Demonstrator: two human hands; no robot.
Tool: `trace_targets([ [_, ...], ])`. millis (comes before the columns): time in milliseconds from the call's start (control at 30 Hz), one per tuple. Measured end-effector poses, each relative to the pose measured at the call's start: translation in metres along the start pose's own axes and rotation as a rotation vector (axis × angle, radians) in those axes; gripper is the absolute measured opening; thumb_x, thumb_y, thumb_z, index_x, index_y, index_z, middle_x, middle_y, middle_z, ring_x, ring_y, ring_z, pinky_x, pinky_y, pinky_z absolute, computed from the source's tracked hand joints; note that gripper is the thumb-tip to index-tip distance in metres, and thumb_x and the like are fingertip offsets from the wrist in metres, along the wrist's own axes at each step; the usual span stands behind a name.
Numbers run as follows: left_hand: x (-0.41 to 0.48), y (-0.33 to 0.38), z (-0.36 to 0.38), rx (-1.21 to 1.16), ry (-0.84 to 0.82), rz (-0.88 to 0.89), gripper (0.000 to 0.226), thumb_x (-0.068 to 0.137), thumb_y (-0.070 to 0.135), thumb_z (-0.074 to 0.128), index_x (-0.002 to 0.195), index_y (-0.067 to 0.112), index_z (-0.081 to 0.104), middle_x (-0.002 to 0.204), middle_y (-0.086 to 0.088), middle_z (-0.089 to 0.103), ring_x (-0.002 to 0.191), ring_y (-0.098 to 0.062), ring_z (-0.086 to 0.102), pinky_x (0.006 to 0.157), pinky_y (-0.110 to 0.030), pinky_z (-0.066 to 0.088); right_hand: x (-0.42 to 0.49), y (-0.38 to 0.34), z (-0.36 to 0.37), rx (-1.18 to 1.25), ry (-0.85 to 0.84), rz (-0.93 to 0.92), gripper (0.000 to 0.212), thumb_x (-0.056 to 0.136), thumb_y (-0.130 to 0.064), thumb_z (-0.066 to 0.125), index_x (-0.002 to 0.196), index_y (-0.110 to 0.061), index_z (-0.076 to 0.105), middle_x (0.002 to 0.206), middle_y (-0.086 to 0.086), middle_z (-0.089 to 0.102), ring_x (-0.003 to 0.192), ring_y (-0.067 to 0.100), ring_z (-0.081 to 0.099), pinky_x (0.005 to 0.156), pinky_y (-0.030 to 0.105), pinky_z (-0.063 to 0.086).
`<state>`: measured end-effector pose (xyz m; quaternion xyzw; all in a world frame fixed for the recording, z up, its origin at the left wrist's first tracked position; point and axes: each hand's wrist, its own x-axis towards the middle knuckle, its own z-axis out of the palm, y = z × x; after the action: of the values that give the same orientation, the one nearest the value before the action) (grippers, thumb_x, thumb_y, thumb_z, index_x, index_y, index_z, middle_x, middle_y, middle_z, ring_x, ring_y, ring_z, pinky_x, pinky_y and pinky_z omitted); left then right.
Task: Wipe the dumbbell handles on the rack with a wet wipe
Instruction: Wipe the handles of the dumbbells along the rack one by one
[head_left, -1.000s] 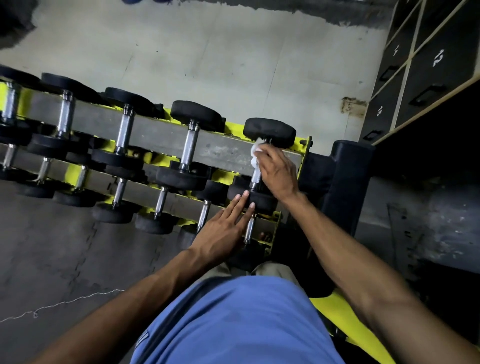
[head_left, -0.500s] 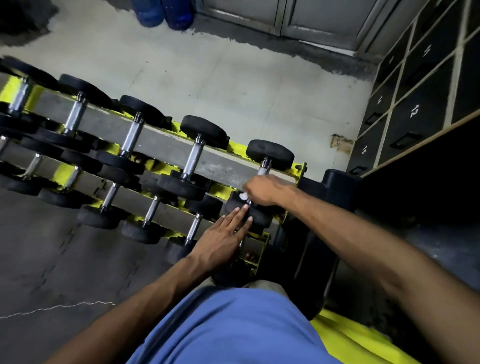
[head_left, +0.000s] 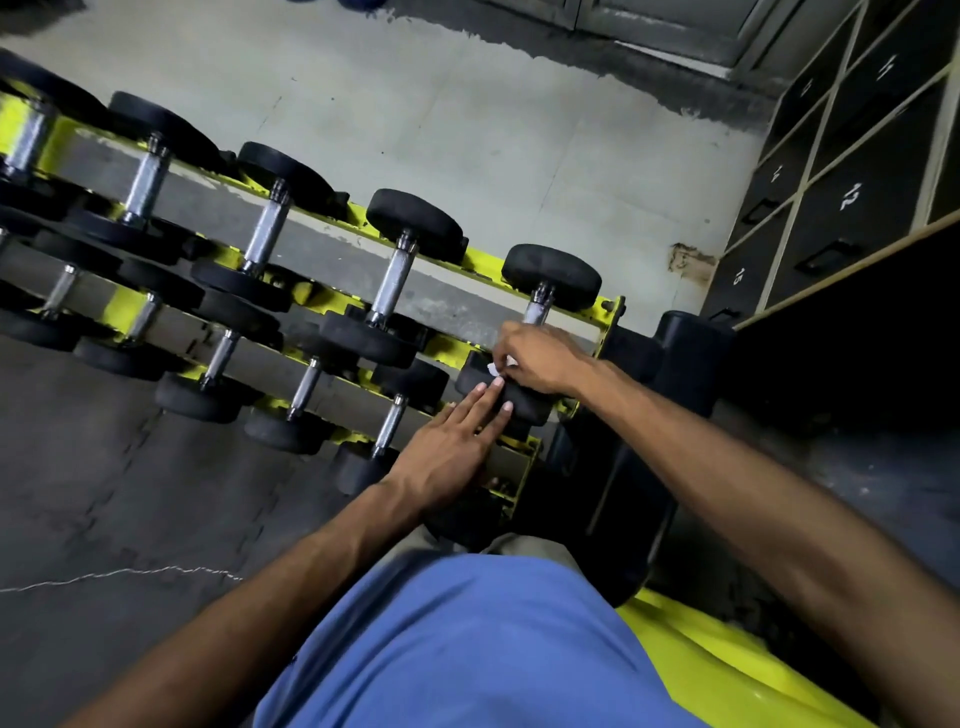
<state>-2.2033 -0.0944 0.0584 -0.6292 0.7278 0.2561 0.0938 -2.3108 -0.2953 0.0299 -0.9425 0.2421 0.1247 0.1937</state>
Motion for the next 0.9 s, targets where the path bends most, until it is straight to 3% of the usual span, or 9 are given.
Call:
trace_targets([
  [167,-0.001,-0.006,-0.001,0.012,0.001,0.036,0.085,0.105,0.029,0.051,0.168,0.015,-0.005,0.171,-0.013,-0.026,0.161,-0.026,-0.013,0.131,-0.042,0.013,-0.027,-0.007,0.05,0.349,0.307,0.43,0.009,0.087,-0.026,0.07,0.088,-0.024,0.061,0.093,-0.001,0.071,0.086,0.026,0.067,0.072,0.038,0.054],
  [300,-0.001,-0.008,0.004,0.017,0.017,0.044,0.088,0.102,0.024,0.056,0.168,0.015,-0.003,0.171,-0.014,-0.024,0.162,-0.027,-0.011,0.13,-0.042,0.016,-0.025,0.001,0.081,0.75,0.331,0.739,0.01,0.087,-0.012,0.067,0.092,-0.018,0.073,0.092,0.001,0.075,0.087,0.021,0.068,0.076,0.034,0.054],
  [400,-0.002,-0.008,0.003,0.013,0.033,0.044,0.084,0.103,0.022,0.052,0.168,0.014,0.0,0.172,-0.015,-0.022,0.162,-0.028,-0.01,0.13,-0.041,0.018,-0.014,0.004,0.081,1.26,0.403,0.802,0.013,0.09,-0.008,0.066,0.081,-0.017,0.071,0.075,0.001,0.07,0.067,0.02,0.061,0.066,0.032,0.047],
  [500,-0.002,-0.01,0.004,0.019,0.041,0.058,0.086,0.103,0.019,0.054,0.168,0.015,-0.002,0.171,-0.014,-0.024,0.162,-0.027,-0.01,0.13,-0.041,0.019,0.011,0.019,0.053,1.827,0.544,0.894,0.024,0.099,0.0,0.049,0.089,-0.015,0.065,0.078,0.006,0.067,0.063,0.016,0.06,0.062,0.027,0.05],
  [567,-0.002,-0.01,0.004,0.029,0.032,0.055,0.088,0.102,0.02,0.056,0.168,0.016,-0.003,0.171,-0.013,-0.025,0.161,-0.026,-0.011,0.13,-0.041,0.019,0.034,0.031,0.04,2.254,0.575,0.832,0.028,0.099,-0.002,0.038,0.095,-0.006,0.065,0.083,0.015,0.073,0.07,0.024,0.07,0.072,0.037,0.055],
  [633,-0.001,-0.009,0.005,0.018,0.04,0.052,0.089,0.1,0.021,0.057,0.168,0.015,0.0,0.172,-0.013,-0.022,0.162,-0.027,-0.009,0.13,-0.042,0.021,0.046,0.035,0.035,2.453,0.555,0.741,0.029,0.098,-0.013,0.037,0.094,-0.005,0.066,0.082,0.015,0.073,0.069,0.026,0.071,0.079,0.042,0.053],
  [767,0.0,-0.01,0.005,0.01,0.055,0.064,0.086,0.097,0.022,0.056,0.168,0.015,0.009,0.173,-0.013,-0.014,0.162,-0.027,-0.002,0.128,-0.044,0.025,0.05,0.03,0.044,2.47,0.644,0.768,0.03,0.096,-0.013,0.038,0.098,-0.004,0.066,0.083,0.014,0.072,0.068,0.024,0.07,0.072,0.037,0.054],
  [833,0.001,-0.013,0.005,0.01,0.069,0.071,0.086,0.096,0.022,0.057,0.168,0.014,0.012,0.173,-0.013,-0.012,0.162,-0.028,0.001,0.128,-0.044,0.027,0.046,0.02,0.051,2.2,0.879,0.887,0.021,0.096,-0.008,0.047,0.1,-0.005,0.067,0.086,0.012,0.07,0.071,0.022,0.066,0.068,0.033,0.052],
  [900,0.0,-0.015,0.007,0.001,0.071,0.083,0.088,0.095,0.024,0.061,0.168,0.013,0.013,0.173,-0.013,-0.011,0.162,-0.028,0.002,0.128,-0.043,0.027,0.033,0.008,0.058,1.665,1.111,0.916,0.004,0.094,-0.012,0.063,0.095,-0.01,0.066,0.085,0.003,0.068,0.071,0.013,0.059,0.068,0.029,0.048],
])
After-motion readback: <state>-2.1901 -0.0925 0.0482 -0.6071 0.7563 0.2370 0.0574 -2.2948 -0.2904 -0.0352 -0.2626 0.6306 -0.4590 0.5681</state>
